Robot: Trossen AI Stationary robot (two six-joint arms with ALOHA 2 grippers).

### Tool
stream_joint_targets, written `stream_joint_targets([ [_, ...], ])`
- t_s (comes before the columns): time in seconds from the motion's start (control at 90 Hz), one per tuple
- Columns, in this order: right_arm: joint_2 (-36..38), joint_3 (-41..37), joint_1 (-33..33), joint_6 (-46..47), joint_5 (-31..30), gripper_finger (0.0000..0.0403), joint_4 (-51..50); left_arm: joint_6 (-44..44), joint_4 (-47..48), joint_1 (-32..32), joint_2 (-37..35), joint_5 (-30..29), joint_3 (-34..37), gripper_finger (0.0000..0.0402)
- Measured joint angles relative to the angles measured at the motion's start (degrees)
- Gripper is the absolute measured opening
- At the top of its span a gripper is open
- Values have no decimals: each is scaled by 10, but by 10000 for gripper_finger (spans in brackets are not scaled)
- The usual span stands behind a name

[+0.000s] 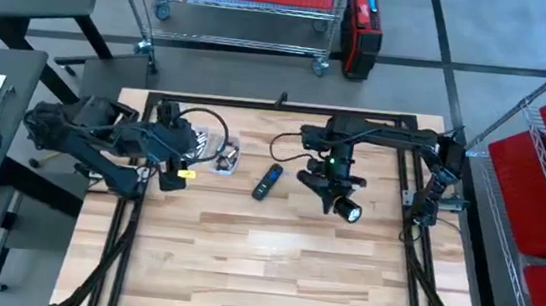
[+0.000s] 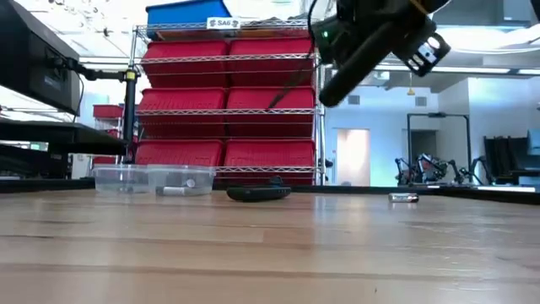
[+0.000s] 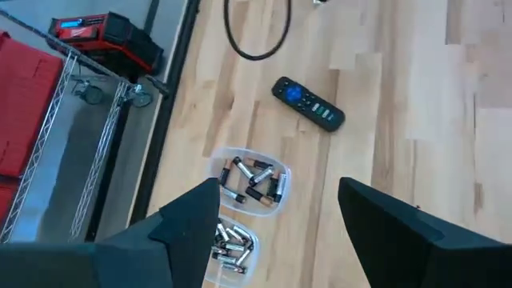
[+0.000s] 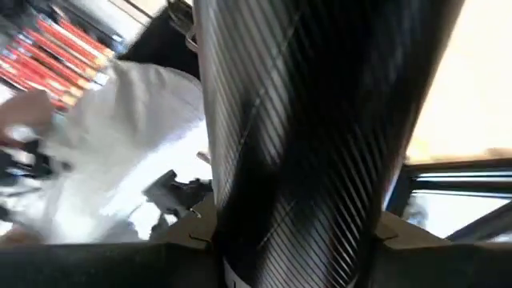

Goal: Insert battery
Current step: Close the flashlight battery compartment

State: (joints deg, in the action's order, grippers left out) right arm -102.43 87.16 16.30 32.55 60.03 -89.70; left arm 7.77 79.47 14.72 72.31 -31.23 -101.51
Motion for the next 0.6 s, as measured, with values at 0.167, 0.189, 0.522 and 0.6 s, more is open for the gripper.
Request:
stream_joint_targets([
  [0.167, 0, -20, -1, 28, 72, 132, -1, -8, 0, 0, 0, 15, 0, 235],
  [0.189, 0, -23, -2, 28, 76, 132, -2, -9, 0, 0, 0, 15, 0, 235],
  [0.522, 1, -50, -5, 39, 140, 132, -5, -26, 0, 0, 0, 15, 0, 235],
  [0.6, 1, -50, -2, 31, 138, 132, -1, -26, 0, 0, 0, 16, 0, 235],
])
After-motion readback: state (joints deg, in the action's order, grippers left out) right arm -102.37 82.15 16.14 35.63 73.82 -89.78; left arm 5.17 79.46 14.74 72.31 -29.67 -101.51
